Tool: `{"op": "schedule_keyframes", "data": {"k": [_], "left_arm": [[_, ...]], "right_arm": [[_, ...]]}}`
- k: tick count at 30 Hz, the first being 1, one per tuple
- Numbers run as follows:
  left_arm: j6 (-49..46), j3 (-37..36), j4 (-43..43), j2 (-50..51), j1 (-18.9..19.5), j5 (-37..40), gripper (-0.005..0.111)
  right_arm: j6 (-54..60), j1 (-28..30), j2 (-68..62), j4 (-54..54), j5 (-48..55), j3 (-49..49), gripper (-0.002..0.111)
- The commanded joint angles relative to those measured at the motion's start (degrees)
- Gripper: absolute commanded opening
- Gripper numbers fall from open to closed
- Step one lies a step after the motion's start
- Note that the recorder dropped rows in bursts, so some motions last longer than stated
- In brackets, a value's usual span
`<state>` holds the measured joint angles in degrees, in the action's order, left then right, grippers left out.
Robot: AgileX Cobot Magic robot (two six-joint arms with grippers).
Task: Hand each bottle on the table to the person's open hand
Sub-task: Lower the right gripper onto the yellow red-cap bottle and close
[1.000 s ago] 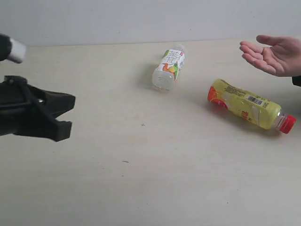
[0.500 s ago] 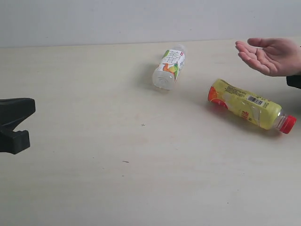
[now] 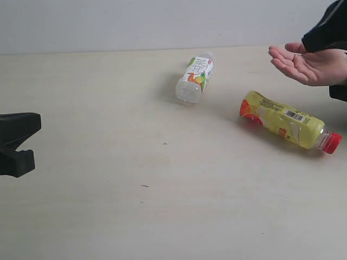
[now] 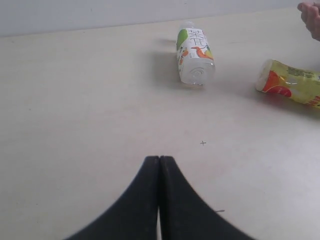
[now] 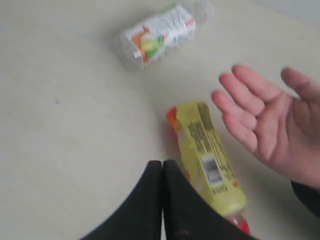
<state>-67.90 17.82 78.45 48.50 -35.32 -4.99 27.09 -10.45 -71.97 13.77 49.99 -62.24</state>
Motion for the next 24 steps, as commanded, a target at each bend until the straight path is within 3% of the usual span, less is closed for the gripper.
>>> {"op": "schedule_keyframes", "data": {"k": [1,6,11,14,20,24], "left_arm": [[0.5,-0.3,0.3,-0.4,-0.1,-0.1,0.0],[0.5,-0.3,0.3,-0.4,-0.1,-0.1,0.0],[0.5,-0.3,0.3,-0.4,-0.1,-0.1,0.0],[0.5,-0.3,0.3,-0.4,-0.1,-0.1,0.0],[0.5,-0.3,0.3,-0.4,-0.1,-0.1,0.0],[0.5,-0.3,0.3,-0.4,-0.1,-0.1,0.0]], "right_arm": [[-5.1,0.1,-5.1,-6.9,9.4,-5.2,0.0],[-2.7,0.1,-8.7,-6.4,11.8,-5.7,0.0],[0.1,-0.9,-11.6,-6.5,10.7,-5.7,0.011],[0.1,-0.9,-14.5,-8.4,10.7,-5.7,0.023],[1.5,-0.9,-21.0,-12.7,9.8,-5.7,0.066],[2.0,-0.9,-24.0,-13.2,8.1,-5.7,0.072]]}}
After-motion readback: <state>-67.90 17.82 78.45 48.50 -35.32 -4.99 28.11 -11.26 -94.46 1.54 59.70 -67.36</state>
